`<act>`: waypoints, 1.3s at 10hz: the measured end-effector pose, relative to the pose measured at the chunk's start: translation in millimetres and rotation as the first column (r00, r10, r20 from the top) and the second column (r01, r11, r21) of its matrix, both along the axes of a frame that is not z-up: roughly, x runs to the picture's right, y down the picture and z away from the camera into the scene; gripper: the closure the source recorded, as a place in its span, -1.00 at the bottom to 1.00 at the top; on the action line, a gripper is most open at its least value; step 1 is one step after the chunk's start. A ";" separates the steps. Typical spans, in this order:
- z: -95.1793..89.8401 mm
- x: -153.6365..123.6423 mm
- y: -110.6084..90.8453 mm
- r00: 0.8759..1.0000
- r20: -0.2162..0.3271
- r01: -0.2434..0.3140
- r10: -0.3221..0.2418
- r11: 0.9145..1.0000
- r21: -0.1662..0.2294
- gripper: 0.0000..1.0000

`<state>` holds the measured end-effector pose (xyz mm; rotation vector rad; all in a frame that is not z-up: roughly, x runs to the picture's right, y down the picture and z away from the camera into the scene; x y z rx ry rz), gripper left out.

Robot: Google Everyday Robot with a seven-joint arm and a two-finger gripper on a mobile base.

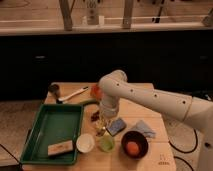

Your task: Place fork in plastic cup

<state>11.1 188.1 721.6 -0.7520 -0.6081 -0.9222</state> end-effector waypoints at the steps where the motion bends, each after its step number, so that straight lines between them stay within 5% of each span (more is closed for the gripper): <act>1: -1.9 2.1 4.0 1.000 0.005 -0.001 0.001 1.000 0.001 0.94; 9: -9.3 9.0 49.0 0.999 0.037 0.039 -0.039 0.999 -0.025 0.87; 13: -13.9 10.8 54.6 0.999 0.039 0.036 -0.035 0.999 -0.033 0.15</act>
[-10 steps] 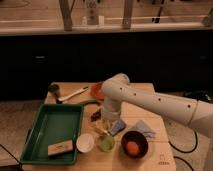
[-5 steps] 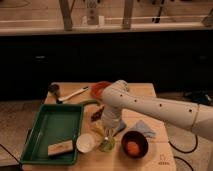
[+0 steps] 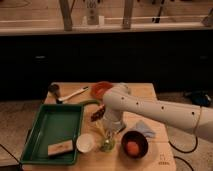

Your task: Place fork in plastic cup

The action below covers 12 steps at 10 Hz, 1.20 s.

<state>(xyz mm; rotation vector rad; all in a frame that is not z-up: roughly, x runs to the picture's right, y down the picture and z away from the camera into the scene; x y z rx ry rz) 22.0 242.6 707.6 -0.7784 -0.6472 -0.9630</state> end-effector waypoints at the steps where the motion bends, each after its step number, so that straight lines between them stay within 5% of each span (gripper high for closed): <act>1: -0.6 -0.6 0.6 1.000 0.001 0.000 0.000 1.000 -0.002 -0.06; 4: -1.0 -0.5 1.2 1.000 0.000 -0.003 0.003 1.000 -0.005 -0.57; 12: -0.4 -0.2 2.2 1.000 -0.004 0.000 0.000 1.000 -0.018 -0.60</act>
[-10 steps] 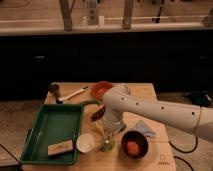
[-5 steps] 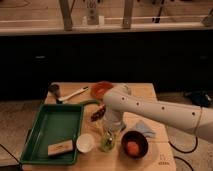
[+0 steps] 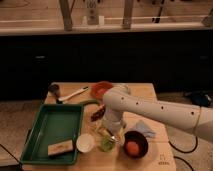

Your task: Place fork in plastic cup

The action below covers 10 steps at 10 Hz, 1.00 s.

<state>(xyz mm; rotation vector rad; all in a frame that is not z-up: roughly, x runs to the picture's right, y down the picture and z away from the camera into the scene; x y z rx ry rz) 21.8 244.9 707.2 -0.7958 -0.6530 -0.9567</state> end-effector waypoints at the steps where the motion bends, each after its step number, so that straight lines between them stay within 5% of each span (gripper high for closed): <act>1: 0.1 -0.3 -0.3 1.000 0.000 0.002 -0.002 1.000 -0.001 -0.60; 10: -1.1 -2.8 -5.5 1.000 0.030 -0.004 0.004 1.000 0.013 -0.60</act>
